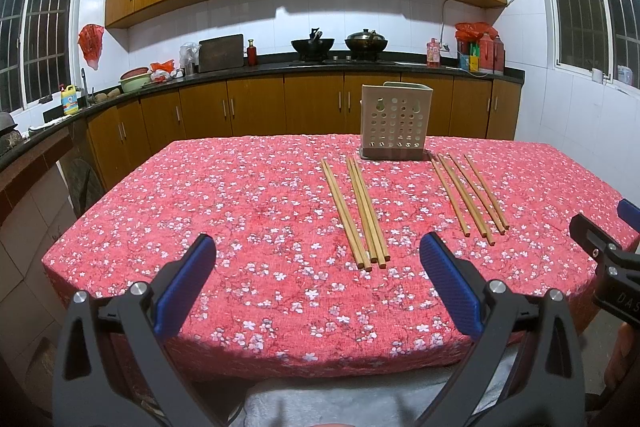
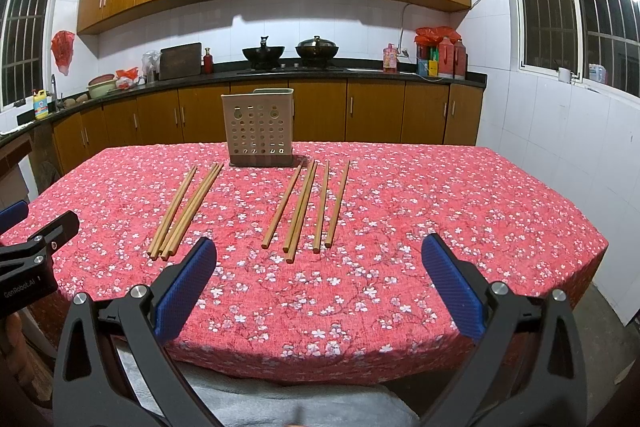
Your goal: Organize utensils
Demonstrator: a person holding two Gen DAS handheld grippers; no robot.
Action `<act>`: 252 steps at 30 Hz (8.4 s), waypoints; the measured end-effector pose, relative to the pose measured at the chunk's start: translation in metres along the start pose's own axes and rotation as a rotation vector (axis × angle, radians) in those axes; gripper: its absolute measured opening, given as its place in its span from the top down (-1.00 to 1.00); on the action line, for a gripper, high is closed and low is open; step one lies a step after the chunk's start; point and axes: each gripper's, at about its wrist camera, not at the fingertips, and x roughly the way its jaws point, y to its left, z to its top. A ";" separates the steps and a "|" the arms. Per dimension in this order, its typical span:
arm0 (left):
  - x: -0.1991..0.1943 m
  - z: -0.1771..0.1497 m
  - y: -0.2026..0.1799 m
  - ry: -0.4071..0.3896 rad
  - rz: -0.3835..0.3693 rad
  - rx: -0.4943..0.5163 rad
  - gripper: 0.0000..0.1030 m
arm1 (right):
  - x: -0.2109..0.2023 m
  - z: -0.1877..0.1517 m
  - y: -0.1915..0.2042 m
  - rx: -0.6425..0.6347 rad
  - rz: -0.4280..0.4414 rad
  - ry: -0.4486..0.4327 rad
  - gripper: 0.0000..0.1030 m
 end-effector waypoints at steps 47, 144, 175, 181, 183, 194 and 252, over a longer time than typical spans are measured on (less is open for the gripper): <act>0.000 -0.001 0.001 0.014 -0.001 -0.004 -0.92 | 0.000 -0.001 0.000 0.005 0.004 0.011 -0.97; 0.172 0.108 0.060 0.307 -0.136 -0.035 0.85 | 0.170 0.097 -0.080 0.138 -0.010 0.218 0.84; 0.218 0.041 0.047 0.449 -0.064 -0.029 0.73 | 0.201 0.033 -0.066 0.092 0.032 0.418 0.79; 0.204 0.033 0.042 0.448 -0.049 -0.001 0.82 | 0.203 0.020 -0.063 0.061 0.017 0.453 0.81; 0.201 0.032 0.039 0.447 -0.050 0.016 0.84 | 0.203 0.020 -0.064 0.071 0.021 0.460 0.85; 0.167 0.062 0.057 0.383 -0.087 0.001 0.85 | 0.163 0.062 -0.083 0.121 0.013 0.294 0.85; 0.089 0.338 0.027 -0.354 -0.277 -0.168 0.85 | 0.117 0.283 -0.040 0.137 0.211 -0.340 0.85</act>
